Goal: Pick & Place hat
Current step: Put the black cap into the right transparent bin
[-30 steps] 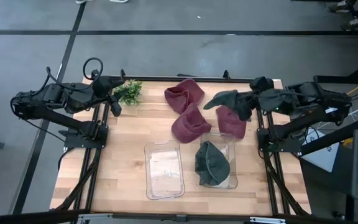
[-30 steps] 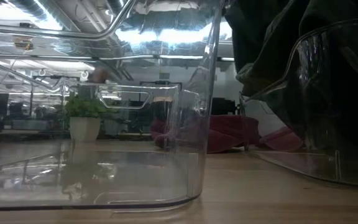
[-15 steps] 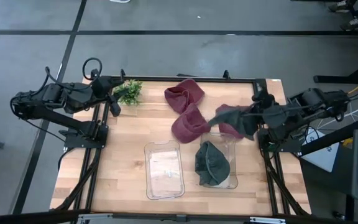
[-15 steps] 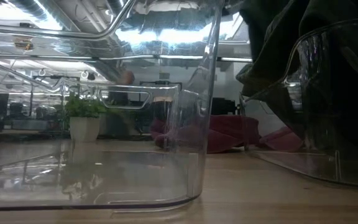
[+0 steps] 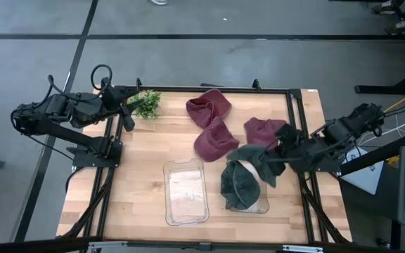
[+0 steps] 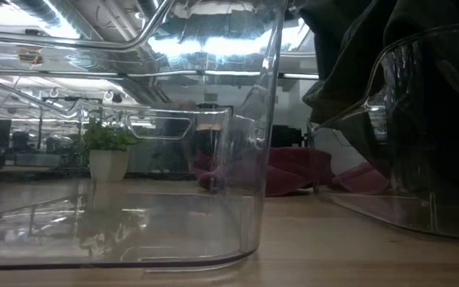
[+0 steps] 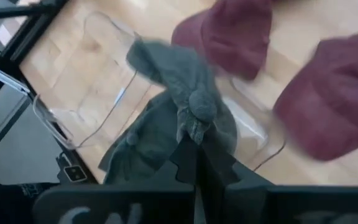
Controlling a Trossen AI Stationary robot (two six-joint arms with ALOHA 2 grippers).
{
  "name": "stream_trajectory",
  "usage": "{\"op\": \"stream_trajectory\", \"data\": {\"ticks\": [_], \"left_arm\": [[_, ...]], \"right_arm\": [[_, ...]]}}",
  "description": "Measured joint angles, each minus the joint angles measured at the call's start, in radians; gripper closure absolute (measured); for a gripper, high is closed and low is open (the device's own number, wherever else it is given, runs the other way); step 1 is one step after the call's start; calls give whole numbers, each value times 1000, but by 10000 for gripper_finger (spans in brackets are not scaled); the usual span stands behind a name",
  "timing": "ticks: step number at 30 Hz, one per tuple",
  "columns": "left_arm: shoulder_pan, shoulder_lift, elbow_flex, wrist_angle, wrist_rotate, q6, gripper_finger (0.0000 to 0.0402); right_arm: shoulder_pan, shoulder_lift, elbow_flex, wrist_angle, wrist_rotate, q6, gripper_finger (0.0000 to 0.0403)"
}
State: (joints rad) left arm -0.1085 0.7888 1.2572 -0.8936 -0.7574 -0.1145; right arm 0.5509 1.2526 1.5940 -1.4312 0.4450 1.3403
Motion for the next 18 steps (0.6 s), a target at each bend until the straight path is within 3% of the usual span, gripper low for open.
{"op": "stream_trajectory", "data": {"ticks": [6,18], "left_arm": [[0,-3,0,0,-2,24,256],[0,-2,0,0,-1,43,256]], "right_arm": [[59,44,0,-3,-22,111,401],[149,130,0,24,-195,303,401]]}}
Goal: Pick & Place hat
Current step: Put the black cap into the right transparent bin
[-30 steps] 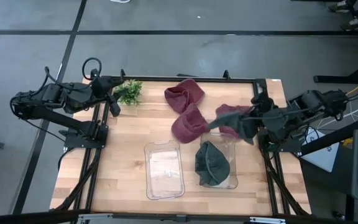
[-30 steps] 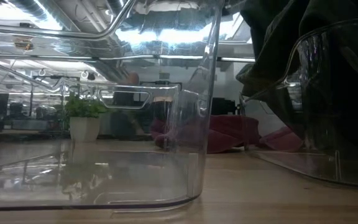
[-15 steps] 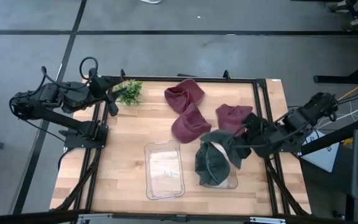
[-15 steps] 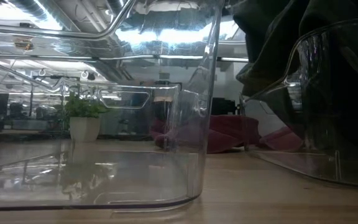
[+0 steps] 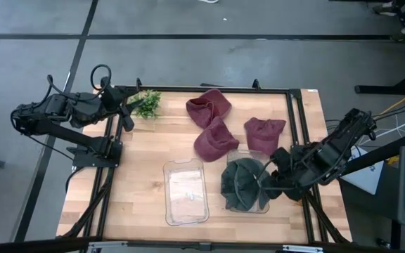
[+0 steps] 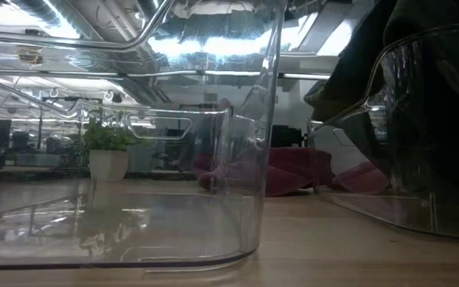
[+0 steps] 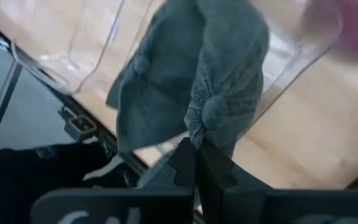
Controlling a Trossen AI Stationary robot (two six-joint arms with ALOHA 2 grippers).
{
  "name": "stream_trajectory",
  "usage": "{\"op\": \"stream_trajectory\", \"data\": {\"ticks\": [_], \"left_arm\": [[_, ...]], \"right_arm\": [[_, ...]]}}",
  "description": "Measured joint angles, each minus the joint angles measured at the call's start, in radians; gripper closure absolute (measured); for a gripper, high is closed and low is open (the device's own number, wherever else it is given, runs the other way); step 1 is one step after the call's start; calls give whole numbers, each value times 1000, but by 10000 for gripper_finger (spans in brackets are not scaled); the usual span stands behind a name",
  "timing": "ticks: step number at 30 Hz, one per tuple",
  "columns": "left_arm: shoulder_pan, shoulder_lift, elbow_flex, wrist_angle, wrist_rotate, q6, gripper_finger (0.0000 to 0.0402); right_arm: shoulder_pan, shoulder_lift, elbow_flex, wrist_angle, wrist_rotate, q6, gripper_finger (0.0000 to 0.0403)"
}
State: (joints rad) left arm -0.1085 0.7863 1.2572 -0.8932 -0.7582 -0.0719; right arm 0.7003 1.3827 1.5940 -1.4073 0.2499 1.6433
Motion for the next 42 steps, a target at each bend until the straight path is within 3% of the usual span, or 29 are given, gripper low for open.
{"op": "stream_trajectory", "data": {"ticks": [11,35,42], "left_arm": [[0,0,0,0,0,8,256],[0,0,0,2,1,7,256],[0,0,0,2,12,7,256]], "right_arm": [[19,40,0,125,-26,1,401],[17,234,0,23,-5,-6,399],[17,241,0,70,-5,-36,328]]}}
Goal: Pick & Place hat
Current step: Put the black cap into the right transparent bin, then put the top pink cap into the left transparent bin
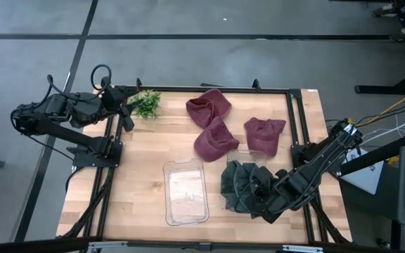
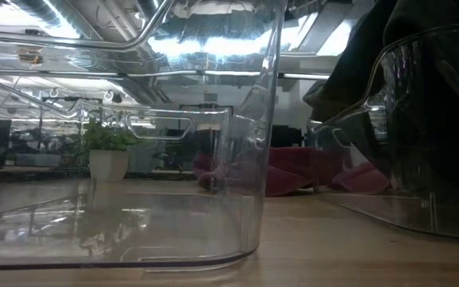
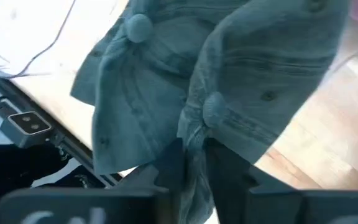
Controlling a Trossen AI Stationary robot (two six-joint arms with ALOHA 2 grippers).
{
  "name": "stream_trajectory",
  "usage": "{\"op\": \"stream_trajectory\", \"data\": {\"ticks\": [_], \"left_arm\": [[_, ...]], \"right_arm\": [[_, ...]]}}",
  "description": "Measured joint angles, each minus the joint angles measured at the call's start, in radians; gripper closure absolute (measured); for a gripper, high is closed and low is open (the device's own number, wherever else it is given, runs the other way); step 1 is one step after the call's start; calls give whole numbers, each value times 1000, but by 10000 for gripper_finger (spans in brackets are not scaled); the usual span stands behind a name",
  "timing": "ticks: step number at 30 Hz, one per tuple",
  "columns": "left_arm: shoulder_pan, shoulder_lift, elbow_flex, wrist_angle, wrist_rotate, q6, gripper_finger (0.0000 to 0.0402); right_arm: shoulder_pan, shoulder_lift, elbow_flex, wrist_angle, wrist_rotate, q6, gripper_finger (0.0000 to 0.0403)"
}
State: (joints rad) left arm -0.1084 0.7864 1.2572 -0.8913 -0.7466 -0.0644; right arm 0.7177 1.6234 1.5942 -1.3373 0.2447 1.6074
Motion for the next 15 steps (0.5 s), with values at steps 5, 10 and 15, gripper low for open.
{"op": "stream_trajectory", "data": {"ticks": [5,10,15], "left_arm": [[0,0,0,0,16,0,256],[0,0,0,0,16,0,256],[0,0,0,0,16,0,256]], "right_arm": [[0,-16,14,17,-6,-27,268],[0,-31,133,-6,21,-112,232],[-1,-32,292,-138,133,-183,235]]}}
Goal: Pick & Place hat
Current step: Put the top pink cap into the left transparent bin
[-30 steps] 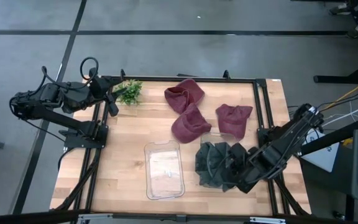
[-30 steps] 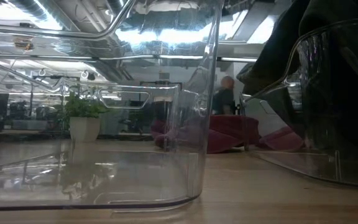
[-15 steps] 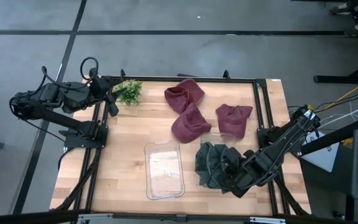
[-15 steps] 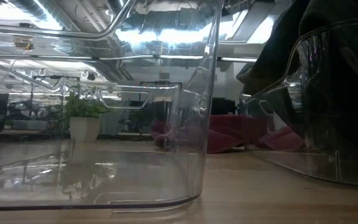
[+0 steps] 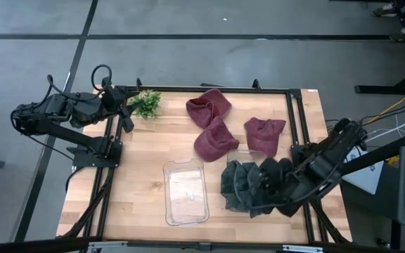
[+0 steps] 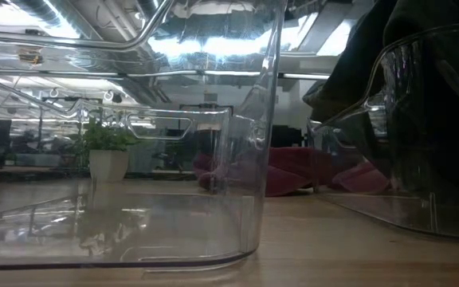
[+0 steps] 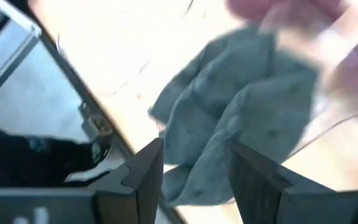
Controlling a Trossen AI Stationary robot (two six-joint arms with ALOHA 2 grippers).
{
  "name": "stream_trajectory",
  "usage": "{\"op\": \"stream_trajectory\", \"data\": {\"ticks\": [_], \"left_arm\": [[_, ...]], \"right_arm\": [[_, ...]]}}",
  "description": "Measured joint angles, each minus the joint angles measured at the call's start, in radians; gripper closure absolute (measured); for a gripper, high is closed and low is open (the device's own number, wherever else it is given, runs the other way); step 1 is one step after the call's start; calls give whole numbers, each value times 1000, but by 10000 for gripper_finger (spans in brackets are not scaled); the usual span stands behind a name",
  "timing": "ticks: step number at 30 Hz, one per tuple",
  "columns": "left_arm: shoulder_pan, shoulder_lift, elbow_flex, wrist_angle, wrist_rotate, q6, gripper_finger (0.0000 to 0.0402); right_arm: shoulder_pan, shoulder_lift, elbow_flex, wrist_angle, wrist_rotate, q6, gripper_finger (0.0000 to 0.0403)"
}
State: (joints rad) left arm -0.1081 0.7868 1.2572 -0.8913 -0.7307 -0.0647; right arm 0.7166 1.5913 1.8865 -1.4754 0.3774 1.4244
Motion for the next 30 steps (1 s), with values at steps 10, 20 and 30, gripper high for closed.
{"op": "stream_trajectory", "data": {"ticks": [10,20,30], "left_arm": [[0,0,0,1,0,-25,256],[0,90,0,2,106,-87,256],[19,227,0,13,230,-54,256]], "right_arm": [[-52,-24,169,-80,413,-343,271],[-257,-48,238,-95,449,-720,289],[-473,-132,234,-96,359,-982,289]]}}
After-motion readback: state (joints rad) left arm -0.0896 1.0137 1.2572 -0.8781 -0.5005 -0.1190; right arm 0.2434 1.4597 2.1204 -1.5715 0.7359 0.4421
